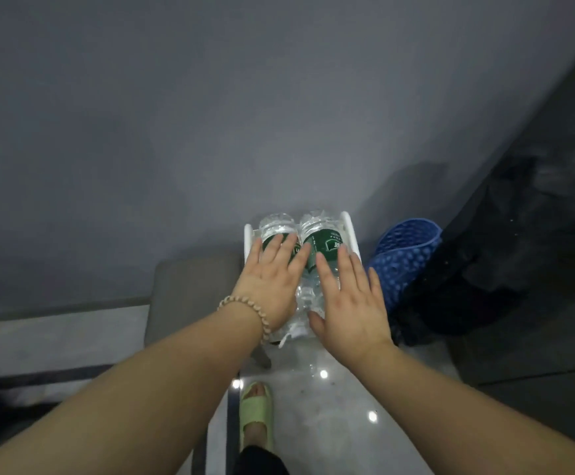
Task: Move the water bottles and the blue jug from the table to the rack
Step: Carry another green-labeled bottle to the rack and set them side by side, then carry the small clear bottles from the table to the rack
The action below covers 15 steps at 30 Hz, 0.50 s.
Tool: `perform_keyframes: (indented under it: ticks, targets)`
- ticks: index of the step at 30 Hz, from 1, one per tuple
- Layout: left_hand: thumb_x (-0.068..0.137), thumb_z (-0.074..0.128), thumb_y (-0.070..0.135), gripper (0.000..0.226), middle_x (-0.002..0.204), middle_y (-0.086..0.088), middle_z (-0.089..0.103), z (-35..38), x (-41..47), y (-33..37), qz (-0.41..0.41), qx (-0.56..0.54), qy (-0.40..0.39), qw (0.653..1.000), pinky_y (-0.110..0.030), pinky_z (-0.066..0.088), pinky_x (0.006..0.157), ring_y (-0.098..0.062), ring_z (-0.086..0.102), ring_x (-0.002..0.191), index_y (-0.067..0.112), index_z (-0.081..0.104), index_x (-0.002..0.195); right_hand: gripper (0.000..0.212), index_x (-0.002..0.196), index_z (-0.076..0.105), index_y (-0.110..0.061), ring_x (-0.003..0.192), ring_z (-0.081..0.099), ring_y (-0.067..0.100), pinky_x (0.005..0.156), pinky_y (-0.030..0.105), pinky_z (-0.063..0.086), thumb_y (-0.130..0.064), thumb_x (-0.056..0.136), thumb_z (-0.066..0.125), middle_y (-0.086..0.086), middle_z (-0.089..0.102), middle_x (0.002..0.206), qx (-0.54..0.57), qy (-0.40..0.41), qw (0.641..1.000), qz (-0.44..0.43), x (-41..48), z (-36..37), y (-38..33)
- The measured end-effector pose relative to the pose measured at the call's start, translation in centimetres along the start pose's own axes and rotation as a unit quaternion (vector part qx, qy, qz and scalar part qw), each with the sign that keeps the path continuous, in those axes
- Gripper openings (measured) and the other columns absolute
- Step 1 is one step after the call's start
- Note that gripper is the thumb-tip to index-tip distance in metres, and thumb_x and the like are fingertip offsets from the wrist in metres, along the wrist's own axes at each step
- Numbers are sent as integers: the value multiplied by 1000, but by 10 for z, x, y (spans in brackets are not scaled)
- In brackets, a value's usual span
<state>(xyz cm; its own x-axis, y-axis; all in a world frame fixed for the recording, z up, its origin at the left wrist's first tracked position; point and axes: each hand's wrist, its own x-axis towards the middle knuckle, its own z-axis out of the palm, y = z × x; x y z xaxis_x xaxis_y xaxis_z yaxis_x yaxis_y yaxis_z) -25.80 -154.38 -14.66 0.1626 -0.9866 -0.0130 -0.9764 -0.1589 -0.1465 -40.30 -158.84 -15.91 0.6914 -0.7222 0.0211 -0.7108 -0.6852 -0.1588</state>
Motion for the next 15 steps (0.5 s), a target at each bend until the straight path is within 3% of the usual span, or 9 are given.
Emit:
perform_keyframes:
  ticks: [6, 15]
  targets:
    - [87, 46, 31, 77, 157, -5, 4, -51, -94, 48, -112, -24, 68, 991, -45, -10, 112, -22, 0, 142, 22, -3, 147, 88, 149, -6, -26, 145, -7, 26, 113, 44, -7, -43, 87, 54, 12, -5, 158, -6, 48, 996, -72, -57, -49, -5]
    - [88, 48, 32, 82, 157, -5, -2, -105, -266, 35, -276, 7, 84, 957, -46, -6, 115, -23, -4, 142, 23, -9, 146, 94, 150, -3, -25, 144, -5, 26, 114, 44, -5, -42, 83, 60, 13, -5, 158, 50, 85, 974, -203, -147, -87, -116]
